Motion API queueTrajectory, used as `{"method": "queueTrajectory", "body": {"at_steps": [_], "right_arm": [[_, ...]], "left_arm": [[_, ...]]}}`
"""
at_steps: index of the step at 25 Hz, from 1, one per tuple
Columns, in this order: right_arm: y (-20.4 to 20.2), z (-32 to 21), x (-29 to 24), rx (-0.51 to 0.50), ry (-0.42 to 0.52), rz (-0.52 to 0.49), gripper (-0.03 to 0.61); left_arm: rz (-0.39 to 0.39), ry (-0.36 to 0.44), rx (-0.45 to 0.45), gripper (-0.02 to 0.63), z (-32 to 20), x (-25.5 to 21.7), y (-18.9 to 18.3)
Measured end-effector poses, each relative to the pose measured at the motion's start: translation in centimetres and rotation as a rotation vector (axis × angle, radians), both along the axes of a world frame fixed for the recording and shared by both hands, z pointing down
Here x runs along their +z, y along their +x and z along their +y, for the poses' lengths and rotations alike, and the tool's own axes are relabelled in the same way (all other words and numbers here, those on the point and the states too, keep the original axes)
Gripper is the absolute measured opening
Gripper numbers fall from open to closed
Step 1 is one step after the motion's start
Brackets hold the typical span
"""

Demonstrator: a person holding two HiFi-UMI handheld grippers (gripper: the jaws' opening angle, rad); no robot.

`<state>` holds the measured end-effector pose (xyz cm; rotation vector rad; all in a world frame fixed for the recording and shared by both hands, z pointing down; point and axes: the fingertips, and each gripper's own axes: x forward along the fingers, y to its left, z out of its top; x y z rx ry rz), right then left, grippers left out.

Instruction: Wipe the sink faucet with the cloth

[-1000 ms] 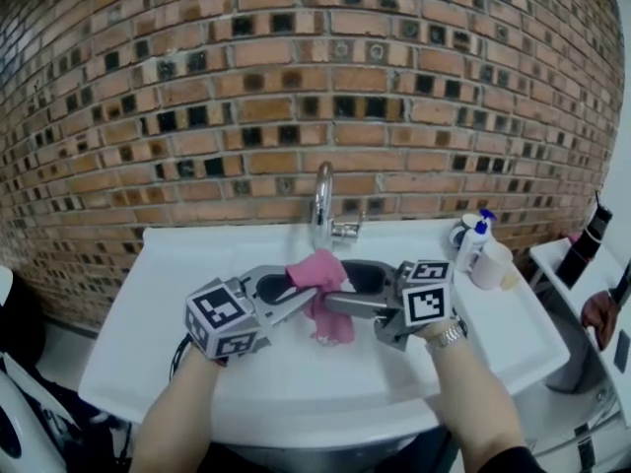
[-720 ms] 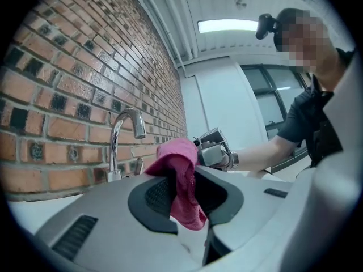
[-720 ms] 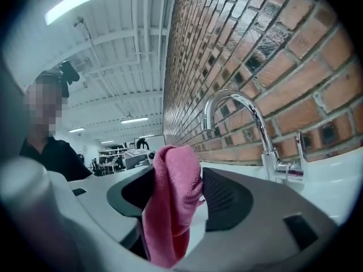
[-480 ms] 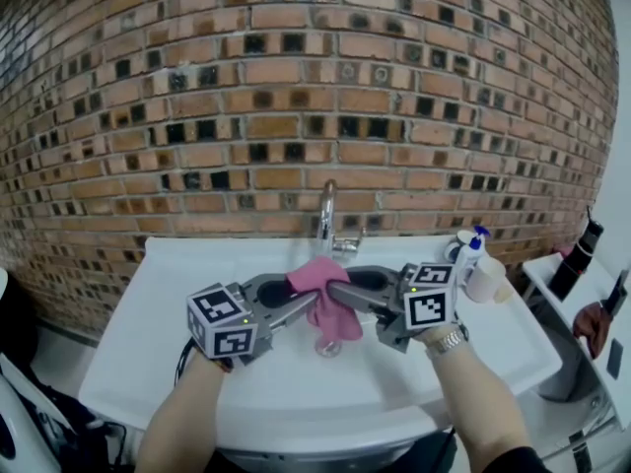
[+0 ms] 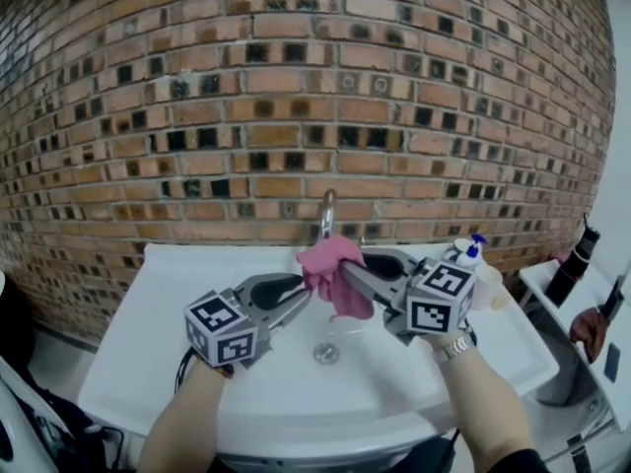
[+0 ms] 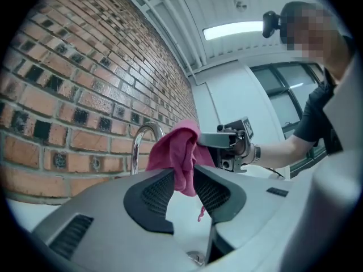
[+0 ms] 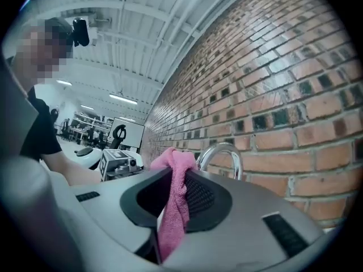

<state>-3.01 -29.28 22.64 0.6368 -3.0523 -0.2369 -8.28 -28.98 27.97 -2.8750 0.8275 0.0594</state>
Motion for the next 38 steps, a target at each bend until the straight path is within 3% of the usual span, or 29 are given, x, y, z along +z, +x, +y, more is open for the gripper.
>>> {"method": "queueTrajectory", "body": {"at_steps": [8,13,20,31,38], "right_arm": [[0.5,-2.2,-3.4,0.183,0.130,-0.059,0.064],[-0.3,-4.6,-4.4,0.311,0.147,-0.046,0.063],[-0.5,-6.6,-6.2,0.409,0.168,-0.061,0.058],[0.6,-10.7,-7.7,0.531,0.121,-0.096,0.055],[1.3,-13.4,-7.3,0.608,0.088,-0.081,0.052]], "left_arm": [[-0.063,0.034,-0.107,0.118,-1.1,1.0,-0.2],[-0.067,0.044,-0.149,0.118,-1.6,1.0,-0.7],[-0.052,0.068,-0.169,0.118,-1.4,0.2,-0.7],[-0.047,0.092,-0.194,0.118,-1.7,-0.3,-1.2],[-0.078,0.066,-0.212,0.118,-1.7,0.2,-1.1]]}}
